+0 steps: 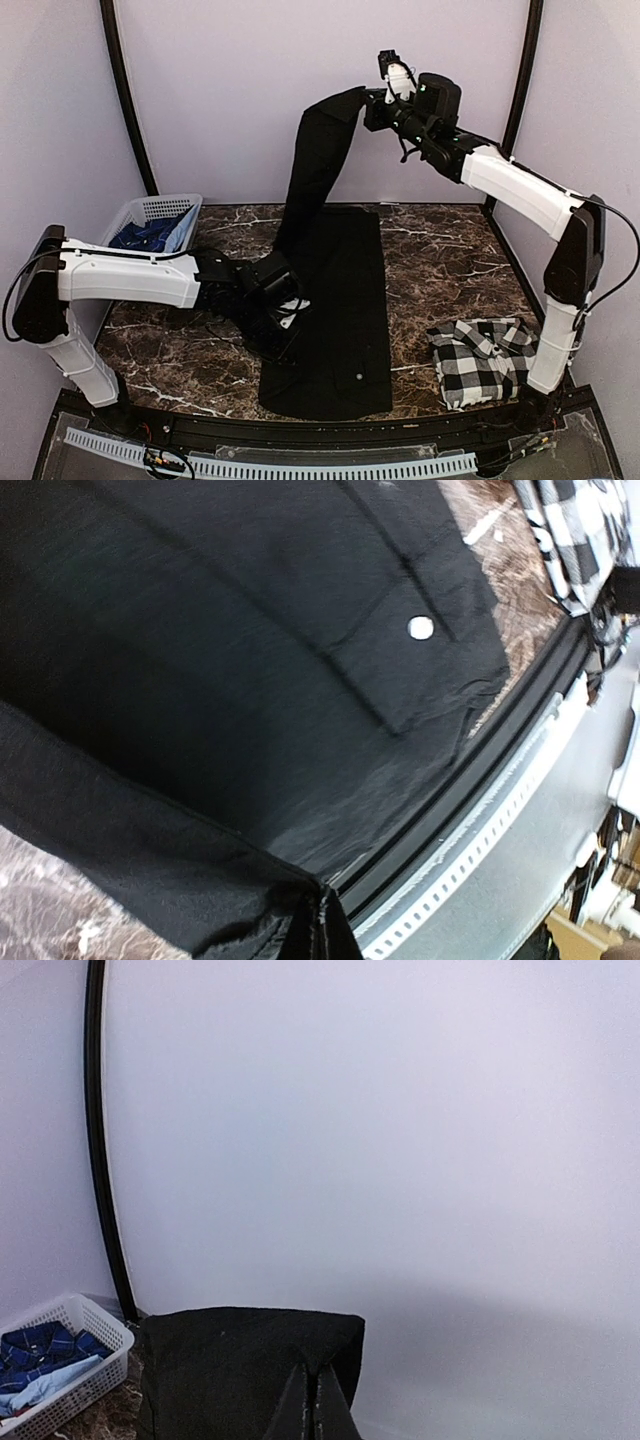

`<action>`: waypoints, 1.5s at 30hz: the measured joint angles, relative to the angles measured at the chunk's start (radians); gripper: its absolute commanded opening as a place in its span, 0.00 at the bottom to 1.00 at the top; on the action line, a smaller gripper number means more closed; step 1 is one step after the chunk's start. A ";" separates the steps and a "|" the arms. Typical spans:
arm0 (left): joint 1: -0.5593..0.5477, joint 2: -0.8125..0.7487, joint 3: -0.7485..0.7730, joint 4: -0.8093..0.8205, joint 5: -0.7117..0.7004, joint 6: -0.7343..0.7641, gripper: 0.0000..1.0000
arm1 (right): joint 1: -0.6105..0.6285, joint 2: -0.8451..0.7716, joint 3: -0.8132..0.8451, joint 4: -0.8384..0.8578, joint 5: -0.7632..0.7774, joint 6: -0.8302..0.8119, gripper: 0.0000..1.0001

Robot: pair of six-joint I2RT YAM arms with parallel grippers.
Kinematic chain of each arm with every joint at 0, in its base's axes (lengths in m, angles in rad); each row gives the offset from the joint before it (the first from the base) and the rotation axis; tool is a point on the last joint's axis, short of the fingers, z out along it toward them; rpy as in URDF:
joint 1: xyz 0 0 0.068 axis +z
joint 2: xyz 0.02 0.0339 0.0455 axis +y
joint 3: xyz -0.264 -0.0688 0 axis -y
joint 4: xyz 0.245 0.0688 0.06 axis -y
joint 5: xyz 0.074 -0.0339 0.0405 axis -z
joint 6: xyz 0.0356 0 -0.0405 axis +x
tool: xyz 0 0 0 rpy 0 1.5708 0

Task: Fold and stack the long sleeve shirts
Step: Fold the corner of the shirt at the center of the board.

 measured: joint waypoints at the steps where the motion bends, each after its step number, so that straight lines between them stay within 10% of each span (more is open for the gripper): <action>1: -0.003 0.014 0.014 0.002 0.011 0.011 0.00 | -0.011 -0.013 -0.013 0.005 -0.001 0.002 0.00; 36: -0.032 0.145 0.033 0.071 0.204 0.100 0.00 | -0.071 -0.251 -0.375 0.019 -0.222 0.054 0.00; 45: -0.032 0.166 0.026 0.084 0.224 0.113 0.44 | -0.071 -0.327 -0.418 -0.050 -0.396 0.063 0.00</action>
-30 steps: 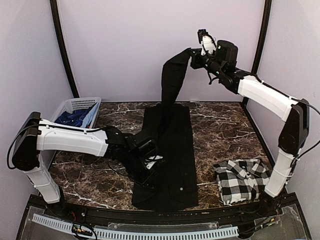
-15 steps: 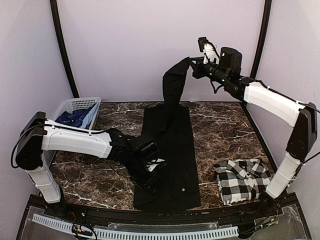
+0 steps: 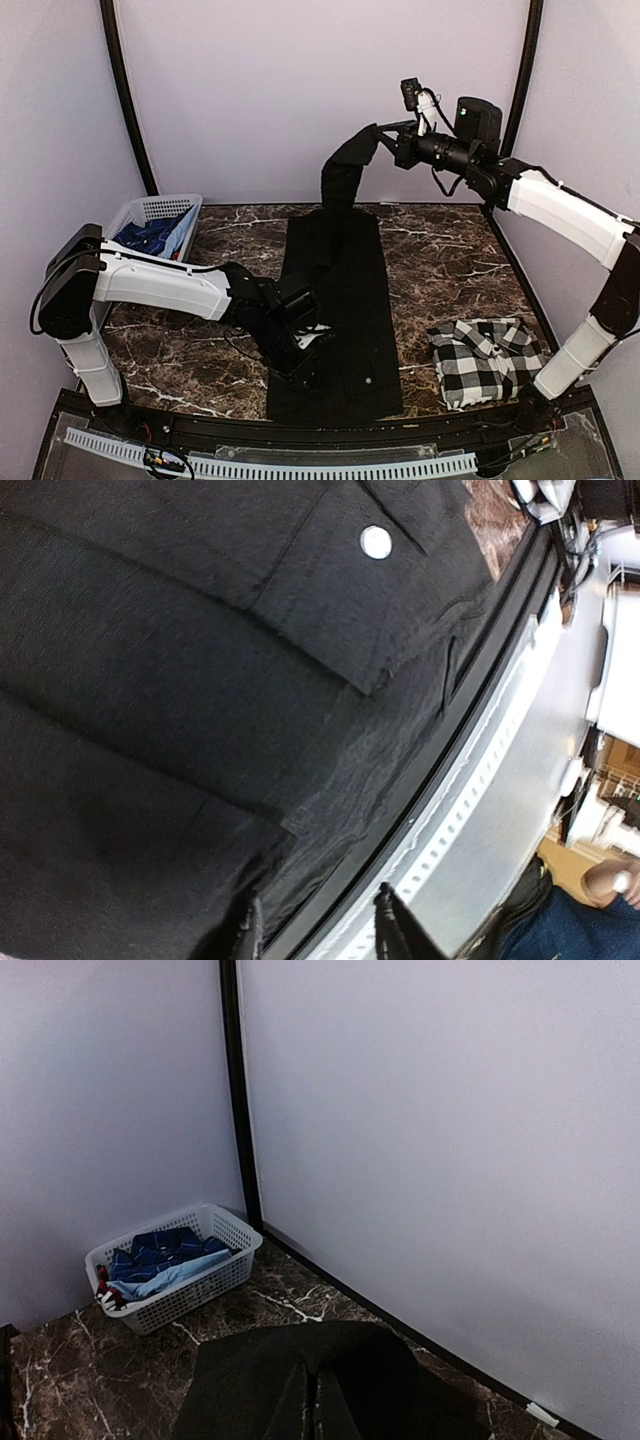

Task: Fold and stack the long sleeve shirts
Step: Fold the corner of the shirt at the center of the board, then fold the sleeve of the 1/3-folded shirt.

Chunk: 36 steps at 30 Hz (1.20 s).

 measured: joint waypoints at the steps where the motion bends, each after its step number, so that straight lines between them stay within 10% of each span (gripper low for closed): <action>1: 0.001 0.000 0.000 0.003 0.002 0.000 0.46 | 0.000 -0.013 -0.015 -0.011 -0.020 0.001 0.00; 15: 0.220 -0.261 -0.036 0.140 0.175 -0.029 0.42 | 0.025 -0.041 -0.129 -0.252 -0.229 0.022 0.00; 24: 0.442 -0.301 -0.098 0.148 0.002 -0.126 0.40 | 0.174 0.145 -0.015 -0.457 -0.277 -0.002 0.00; 36: 0.471 -0.275 -0.127 0.138 -0.072 -0.151 0.40 | 0.399 0.304 -0.013 -0.687 -0.198 -0.015 0.00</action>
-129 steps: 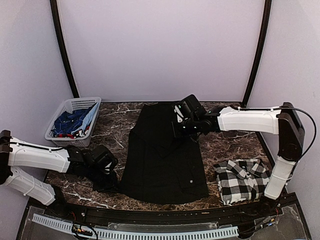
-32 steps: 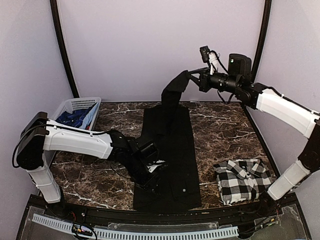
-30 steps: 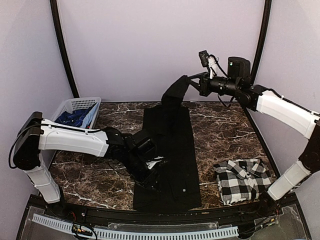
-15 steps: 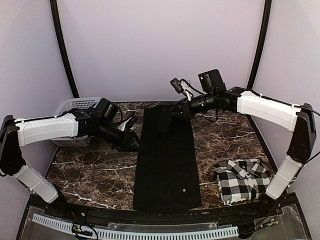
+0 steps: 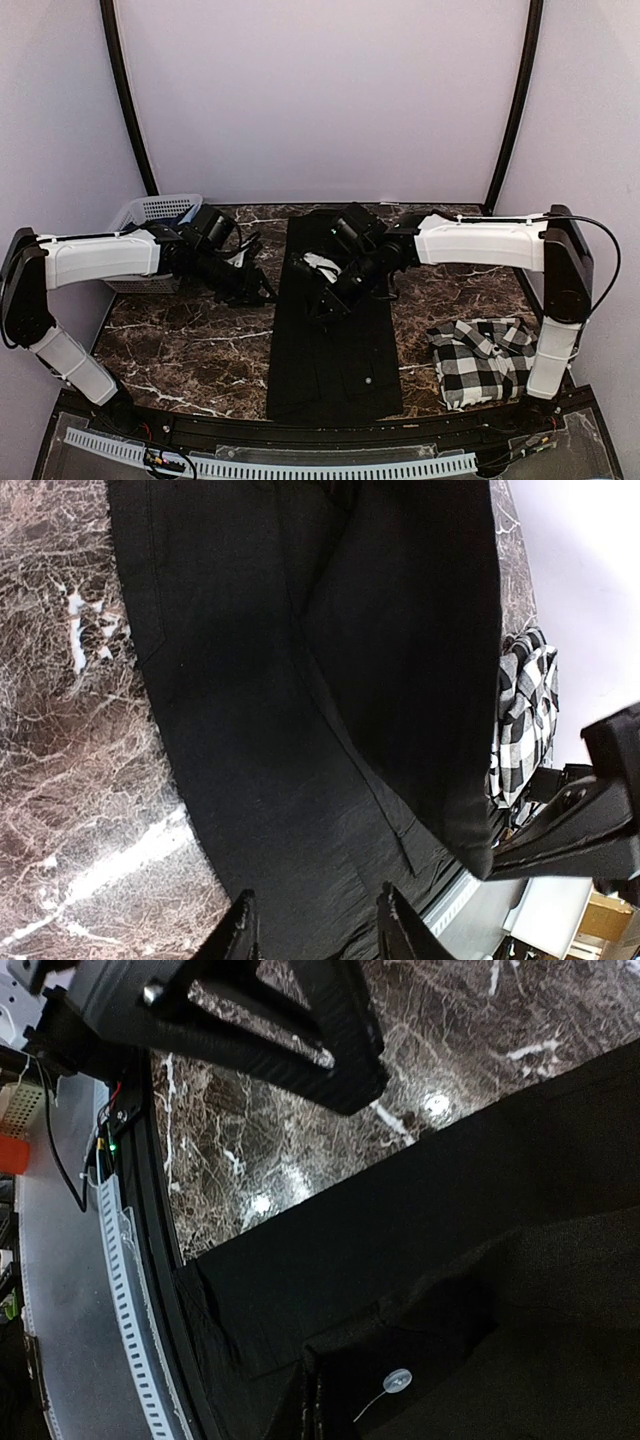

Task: Fold and stack the long sleeve shirts
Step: Fold the sleeve of the 1/3-folded shirt.

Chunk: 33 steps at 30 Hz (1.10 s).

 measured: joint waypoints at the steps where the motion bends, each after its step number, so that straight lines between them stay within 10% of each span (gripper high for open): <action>1: 0.000 0.003 0.000 -0.001 0.000 0.000 0.40 | 0.012 0.004 0.000 -0.016 0.010 0.000 0.00; 26: 0.002 0.013 -0.010 -0.005 0.028 0.026 0.41 | 0.099 0.057 0.445 -0.539 0.347 0.054 0.01; 33: 0.002 0.016 -0.035 0.005 0.025 0.027 0.44 | 0.162 0.116 0.413 -0.481 0.326 0.091 0.32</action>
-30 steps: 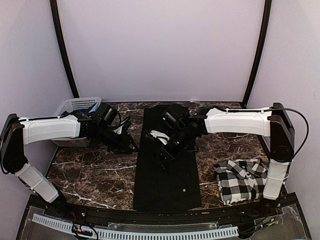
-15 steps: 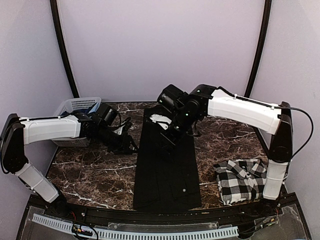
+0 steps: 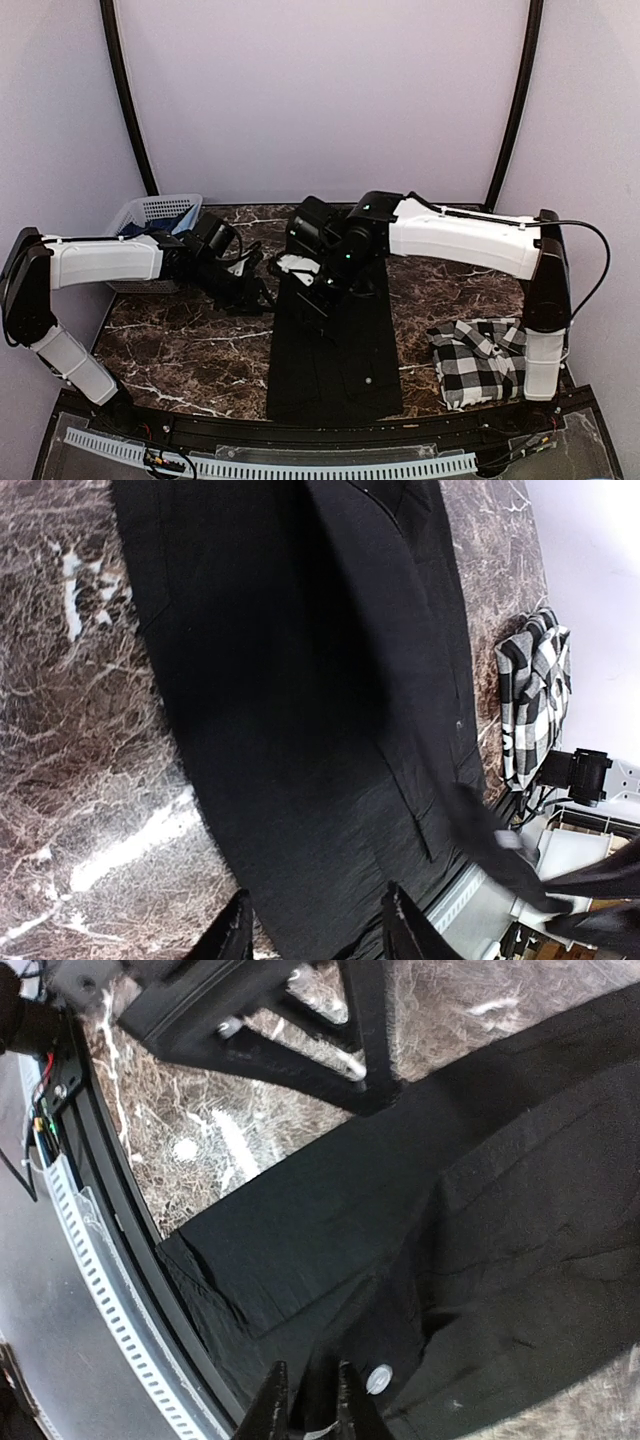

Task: Fold and stack the long sleeve shirts
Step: Fold the sleeve of the 1/3-folded shirt, then smooth out the rectangle-folded shirt at the center of the board.

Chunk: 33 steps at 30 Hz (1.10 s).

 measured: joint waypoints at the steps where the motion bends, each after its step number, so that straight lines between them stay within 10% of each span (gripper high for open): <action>1: 0.000 0.000 -0.007 0.002 -0.002 0.000 0.45 | 0.008 0.008 -0.024 0.033 0.002 0.017 0.42; 9: 0.000 0.000 -0.084 0.034 0.003 -0.006 0.48 | -0.021 -0.119 -0.410 0.375 0.029 0.197 0.57; 21: -0.055 0.003 -0.105 0.031 -0.037 0.005 0.48 | -0.217 -0.374 -0.836 0.815 0.058 0.477 0.52; 33: -0.098 0.017 -0.158 0.019 -0.113 -0.003 0.44 | -0.387 -0.229 -0.939 1.265 -0.031 0.685 0.38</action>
